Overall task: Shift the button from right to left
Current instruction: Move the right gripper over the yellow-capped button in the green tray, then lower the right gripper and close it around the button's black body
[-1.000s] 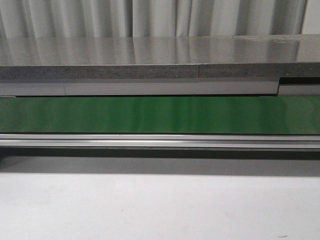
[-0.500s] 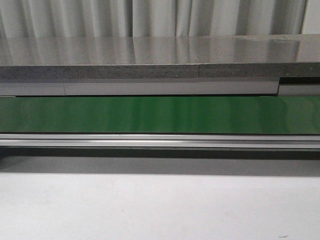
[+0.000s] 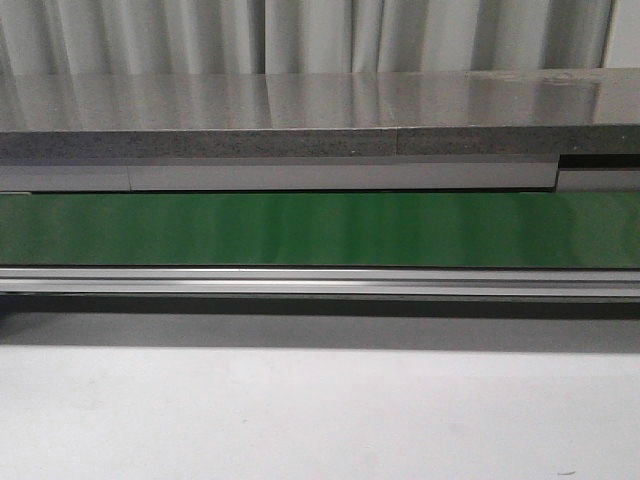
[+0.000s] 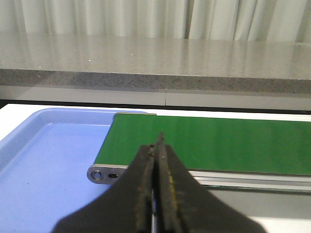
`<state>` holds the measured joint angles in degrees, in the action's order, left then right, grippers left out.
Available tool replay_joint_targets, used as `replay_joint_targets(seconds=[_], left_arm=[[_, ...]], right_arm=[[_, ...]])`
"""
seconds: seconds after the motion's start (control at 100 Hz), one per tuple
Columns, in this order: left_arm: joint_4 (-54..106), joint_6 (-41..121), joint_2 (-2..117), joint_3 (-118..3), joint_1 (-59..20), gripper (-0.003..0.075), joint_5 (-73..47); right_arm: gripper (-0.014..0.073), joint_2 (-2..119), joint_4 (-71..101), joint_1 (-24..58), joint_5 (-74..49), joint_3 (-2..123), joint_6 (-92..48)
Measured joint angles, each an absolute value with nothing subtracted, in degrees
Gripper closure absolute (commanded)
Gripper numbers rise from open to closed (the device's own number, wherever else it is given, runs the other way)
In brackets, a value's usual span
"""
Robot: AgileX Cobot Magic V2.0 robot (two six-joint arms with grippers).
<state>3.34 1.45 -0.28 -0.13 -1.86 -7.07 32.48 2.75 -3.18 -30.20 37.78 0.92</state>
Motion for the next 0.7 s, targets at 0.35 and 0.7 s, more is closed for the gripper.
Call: replay_joint_targets(seconds=[0.35,0.7], left_arm=[[3.34,1.45,-0.28,-0.13,-1.86,0.0741,-7.07],[3.34,1.45,-0.28,-0.13,-1.86,0.0741,-7.07]], right_arm=[[0.066,51.75,3.19,-4.03,-42.34,50.7,0.92],[0.0071,62.72,3.2,-13.46,-48.99,55.36,0.66]])
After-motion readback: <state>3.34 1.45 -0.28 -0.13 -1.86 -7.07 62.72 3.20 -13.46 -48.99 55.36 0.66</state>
